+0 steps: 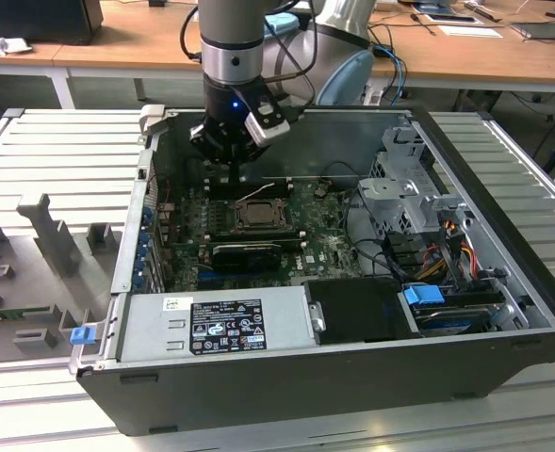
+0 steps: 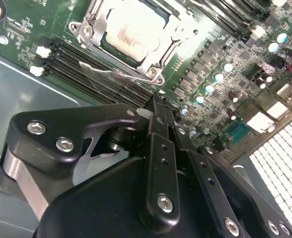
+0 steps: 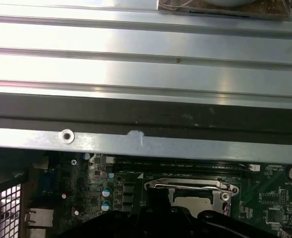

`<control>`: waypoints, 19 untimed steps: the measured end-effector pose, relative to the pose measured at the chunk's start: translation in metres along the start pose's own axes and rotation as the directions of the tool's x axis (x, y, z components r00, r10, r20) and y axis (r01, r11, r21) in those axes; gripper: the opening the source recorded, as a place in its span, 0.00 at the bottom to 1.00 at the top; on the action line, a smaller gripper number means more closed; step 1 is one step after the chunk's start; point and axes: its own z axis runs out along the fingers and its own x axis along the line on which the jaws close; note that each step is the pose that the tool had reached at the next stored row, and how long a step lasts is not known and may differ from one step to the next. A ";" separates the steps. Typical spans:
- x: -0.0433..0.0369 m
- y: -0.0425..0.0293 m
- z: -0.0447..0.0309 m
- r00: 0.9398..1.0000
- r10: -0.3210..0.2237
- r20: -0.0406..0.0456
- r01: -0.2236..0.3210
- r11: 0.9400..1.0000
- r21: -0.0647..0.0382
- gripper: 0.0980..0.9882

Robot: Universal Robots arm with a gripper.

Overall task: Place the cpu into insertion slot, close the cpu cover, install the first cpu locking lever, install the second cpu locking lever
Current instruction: 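Install the first cpu locking lever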

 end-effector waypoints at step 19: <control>-0.0120 -0.0020 0.0169 1.000 0.000 0.018 0.001 0.999 -0.052 0.01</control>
